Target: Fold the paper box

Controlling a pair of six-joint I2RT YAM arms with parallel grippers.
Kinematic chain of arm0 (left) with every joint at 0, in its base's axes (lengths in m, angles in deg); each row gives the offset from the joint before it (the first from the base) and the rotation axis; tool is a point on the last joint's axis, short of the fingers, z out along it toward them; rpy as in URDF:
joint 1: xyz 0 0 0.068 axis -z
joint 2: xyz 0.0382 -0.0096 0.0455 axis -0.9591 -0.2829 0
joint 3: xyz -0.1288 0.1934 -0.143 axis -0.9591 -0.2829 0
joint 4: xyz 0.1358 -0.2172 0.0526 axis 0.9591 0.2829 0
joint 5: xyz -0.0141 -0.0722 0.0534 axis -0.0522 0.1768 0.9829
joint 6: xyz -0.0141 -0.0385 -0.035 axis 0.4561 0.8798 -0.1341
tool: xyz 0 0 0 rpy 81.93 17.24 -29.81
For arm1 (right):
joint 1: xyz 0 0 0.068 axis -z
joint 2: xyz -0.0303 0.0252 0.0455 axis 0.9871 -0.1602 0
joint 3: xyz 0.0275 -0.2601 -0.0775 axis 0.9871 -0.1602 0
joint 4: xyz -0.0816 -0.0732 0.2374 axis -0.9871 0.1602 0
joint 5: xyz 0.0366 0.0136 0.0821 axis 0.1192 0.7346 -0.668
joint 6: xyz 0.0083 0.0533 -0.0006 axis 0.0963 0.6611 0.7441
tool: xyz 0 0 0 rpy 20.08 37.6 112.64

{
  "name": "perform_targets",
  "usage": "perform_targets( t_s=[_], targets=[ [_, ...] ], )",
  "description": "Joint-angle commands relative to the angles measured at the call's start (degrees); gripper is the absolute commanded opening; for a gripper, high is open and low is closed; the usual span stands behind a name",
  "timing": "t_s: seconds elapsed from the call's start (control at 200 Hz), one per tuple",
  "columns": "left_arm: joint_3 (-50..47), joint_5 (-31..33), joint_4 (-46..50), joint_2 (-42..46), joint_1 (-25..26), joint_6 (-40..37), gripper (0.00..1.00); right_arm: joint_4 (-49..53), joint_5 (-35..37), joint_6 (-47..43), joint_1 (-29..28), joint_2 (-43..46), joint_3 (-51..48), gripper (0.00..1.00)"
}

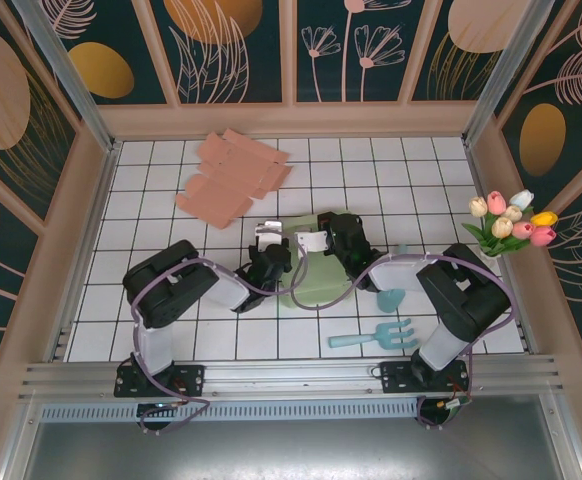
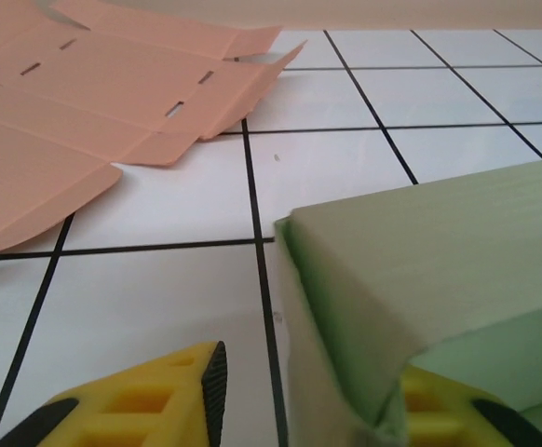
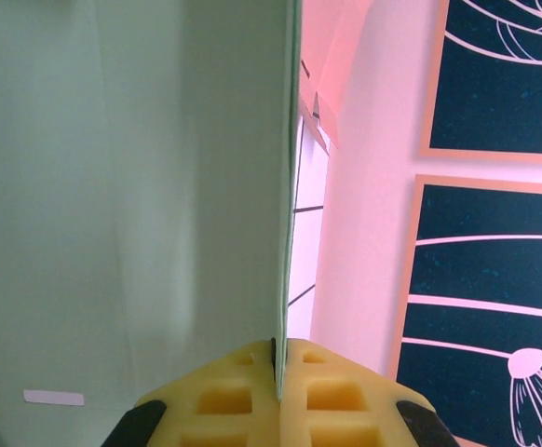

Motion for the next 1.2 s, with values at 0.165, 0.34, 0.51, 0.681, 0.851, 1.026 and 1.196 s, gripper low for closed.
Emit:
perform_targets(
  t_s=[0.165,0.34,0.51,0.681,0.851,1.026,1.196],
  targets=[
    [-4.00,-6.69,0.87,5.81,-0.56,3.60,0.38,7.30,-1.39,2.43,-0.15,0.01,-0.95,0.00],
    [-2.80,-5.46,-0.10,2.25,-0.58,4.79,0.34,7.36,-1.30,2.59,-0.48,0.04,-0.89,0.00],
    [-0.59,0.92,1.65,-1.34,-0.61,6.14,0.12,7.73,-1.24,2.85,-0.38,0.88,-1.20,0.00],
    [1.38,12.30,7.20,-2.48,-0.58,5.86,0.00,7.57,-0.94,2.48,-0.33,1.14,-1.07,0.00],
    [-0.10,6.34,1.65,-2.16,-0.56,2.47,0.01,7.36,-1.30,4.29,-0.33,1.06,-0.89,0.00],
    [-2.41,-2.31,-0.87,0.48,-0.61,3.90,0.23,7.47,-1.37,4.94,-0.37,0.54,-0.67,0.00],
    [-4.31,-4.83,-2.81,0.30,-0.58,6.91,0.34,7.27,-1.60,5.22,-0.41,0.43,-0.59,0.00]
  ],
)
